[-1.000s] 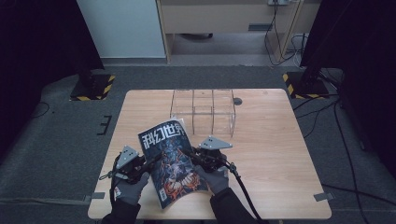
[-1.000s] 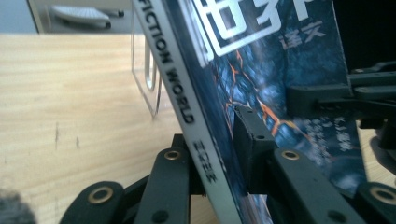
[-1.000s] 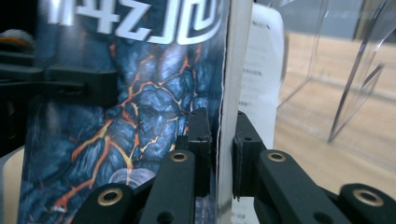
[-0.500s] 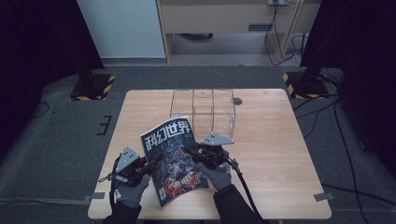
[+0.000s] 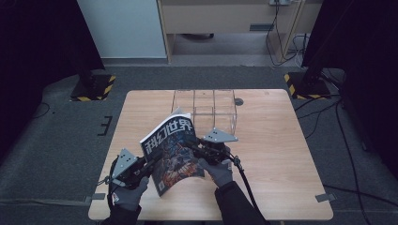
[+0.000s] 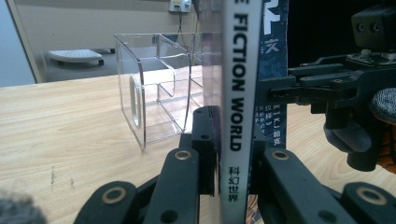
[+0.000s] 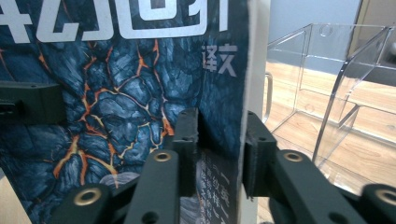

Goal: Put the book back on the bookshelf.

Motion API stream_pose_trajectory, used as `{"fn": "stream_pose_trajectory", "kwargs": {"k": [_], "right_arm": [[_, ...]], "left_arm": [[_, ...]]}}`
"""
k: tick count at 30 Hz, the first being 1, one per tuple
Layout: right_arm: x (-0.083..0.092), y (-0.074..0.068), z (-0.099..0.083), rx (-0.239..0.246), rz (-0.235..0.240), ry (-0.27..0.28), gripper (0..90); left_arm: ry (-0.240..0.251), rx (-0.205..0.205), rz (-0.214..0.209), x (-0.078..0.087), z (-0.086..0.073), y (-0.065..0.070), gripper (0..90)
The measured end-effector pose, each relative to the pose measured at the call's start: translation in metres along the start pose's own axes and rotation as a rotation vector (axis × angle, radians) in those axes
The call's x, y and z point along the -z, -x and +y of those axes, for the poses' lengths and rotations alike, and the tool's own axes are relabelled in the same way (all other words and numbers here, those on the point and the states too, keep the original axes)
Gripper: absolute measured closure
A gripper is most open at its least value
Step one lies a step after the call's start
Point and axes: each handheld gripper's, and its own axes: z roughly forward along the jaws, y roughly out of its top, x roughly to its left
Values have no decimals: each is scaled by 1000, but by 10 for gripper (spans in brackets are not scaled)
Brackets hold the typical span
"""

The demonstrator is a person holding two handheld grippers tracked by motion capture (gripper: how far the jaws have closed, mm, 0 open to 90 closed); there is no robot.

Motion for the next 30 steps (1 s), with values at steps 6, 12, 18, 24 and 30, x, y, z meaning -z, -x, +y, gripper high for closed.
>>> {"fn": "stream_pose_trajectory", "kwargs": {"k": [6, 12, 18, 24, 30], "right_arm": [[3, 0, 0, 19, 10, -4, 677], [8, 2, -2, 18, 40, 6, 726], [11, 6, -6, -1, 69, 22, 753], [14, 7, -6, 11, 86, 21, 765], [14, 5, -6, 14, 94, 24, 778]], "left_arm": [[6, -9, -14, 2, -1, 1, 795], [17, -10, -9, -1, -3, 2, 750], [11, -49, -38, -7, -2, 6, 706], [17, -70, -22, -11, -2, 11, 693], [40, -55, 13, -16, -3, 11, 689]]}}
